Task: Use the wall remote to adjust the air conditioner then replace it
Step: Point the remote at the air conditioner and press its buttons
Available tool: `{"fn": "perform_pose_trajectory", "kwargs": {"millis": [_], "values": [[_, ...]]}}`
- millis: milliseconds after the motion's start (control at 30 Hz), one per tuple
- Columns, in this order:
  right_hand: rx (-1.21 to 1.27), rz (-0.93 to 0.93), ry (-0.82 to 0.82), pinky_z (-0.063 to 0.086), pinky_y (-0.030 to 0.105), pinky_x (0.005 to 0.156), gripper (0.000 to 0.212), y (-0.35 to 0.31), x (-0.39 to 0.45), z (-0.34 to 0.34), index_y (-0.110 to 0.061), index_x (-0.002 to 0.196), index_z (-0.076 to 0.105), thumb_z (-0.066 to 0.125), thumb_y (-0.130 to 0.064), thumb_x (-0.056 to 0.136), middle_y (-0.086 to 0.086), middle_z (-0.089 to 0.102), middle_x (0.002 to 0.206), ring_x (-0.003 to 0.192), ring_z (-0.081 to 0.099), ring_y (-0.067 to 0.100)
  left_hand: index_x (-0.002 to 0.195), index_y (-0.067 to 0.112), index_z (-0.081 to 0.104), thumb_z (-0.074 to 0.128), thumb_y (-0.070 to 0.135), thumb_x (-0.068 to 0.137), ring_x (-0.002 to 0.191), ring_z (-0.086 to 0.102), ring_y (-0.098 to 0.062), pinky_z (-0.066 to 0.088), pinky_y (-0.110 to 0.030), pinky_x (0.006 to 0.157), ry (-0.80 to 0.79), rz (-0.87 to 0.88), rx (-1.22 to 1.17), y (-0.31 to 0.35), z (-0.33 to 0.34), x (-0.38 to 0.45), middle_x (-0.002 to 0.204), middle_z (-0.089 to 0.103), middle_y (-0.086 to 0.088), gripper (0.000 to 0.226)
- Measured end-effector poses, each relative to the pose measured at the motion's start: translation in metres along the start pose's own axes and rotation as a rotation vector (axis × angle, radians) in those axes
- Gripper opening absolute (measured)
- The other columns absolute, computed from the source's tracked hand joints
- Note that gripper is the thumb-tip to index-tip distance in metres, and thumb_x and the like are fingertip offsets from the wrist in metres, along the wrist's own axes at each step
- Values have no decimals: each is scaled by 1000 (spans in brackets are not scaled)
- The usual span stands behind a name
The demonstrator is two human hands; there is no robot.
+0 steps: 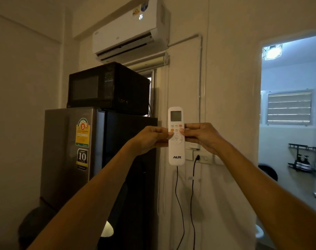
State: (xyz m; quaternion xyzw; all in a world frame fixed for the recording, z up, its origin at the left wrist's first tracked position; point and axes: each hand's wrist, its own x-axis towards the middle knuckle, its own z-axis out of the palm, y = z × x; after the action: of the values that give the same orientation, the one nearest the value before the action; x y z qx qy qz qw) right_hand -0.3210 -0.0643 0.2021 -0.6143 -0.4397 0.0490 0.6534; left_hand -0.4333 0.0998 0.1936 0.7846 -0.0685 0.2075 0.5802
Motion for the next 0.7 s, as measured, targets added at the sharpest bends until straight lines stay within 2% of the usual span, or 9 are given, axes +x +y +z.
{"fn": "perform_pose_trajectory", "kwargs": {"millis": [233, 367, 467, 567, 700], "values": [[6, 53, 42, 59, 26, 72, 28, 19, -5, -50, -6, 102, 67, 72, -6, 75, 2, 73, 89, 83, 72, 15, 99, 11, 66, 58, 16, 88, 88, 71, -11, 56, -19, 65, -28, -12, -33, -14, 44, 31, 99, 71, -2, 14], [-11, 79, 61, 59, 29, 75, 32, 35, -9, -82, -5, 105, 67, 73, -8, 74, 8, 73, 97, 87, 72, 19, 101, 10, 66, 58, 16, 88, 90, 71, -13, 57, -21, 69, -60, -15, -41, -27, 72, 50, 99, 72, -3, 16], [-24, 88, 77, 57, 32, 80, 37, 49, -12, -105, -1, 111, 65, 73, -8, 75, 12, 72, 105, 92, 71, 21, 102, 9, 66, 59, 15, 88, 87, 71, -13, 57, -19, 65, -70, -25, -65, -39, 94, 63, 99, 72, -4, 17], [-43, 92, 81, 58, 30, 79, 40, 63, -16, -124, -1, 113, 64, 72, -9, 75, 12, 71, 107, 93, 71, 21, 106, 7, 65, 58, 15, 88, 88, 71, -13, 56, -18, 65, -91, -35, -79, -52, 112, 76, 102, 71, -4, 20], [-52, 109, 87, 58, 28, 76, 40, 83, -16, -147, -3, 114, 63, 71, -11, 76, 11, 71, 106, 92, 71, 19, 101, 11, 66, 59, 14, 88, 91, 70, -15, 57, -20, 68, -123, -49, -97, -71, 128, 97, 103, 71, -5, 15]]}}
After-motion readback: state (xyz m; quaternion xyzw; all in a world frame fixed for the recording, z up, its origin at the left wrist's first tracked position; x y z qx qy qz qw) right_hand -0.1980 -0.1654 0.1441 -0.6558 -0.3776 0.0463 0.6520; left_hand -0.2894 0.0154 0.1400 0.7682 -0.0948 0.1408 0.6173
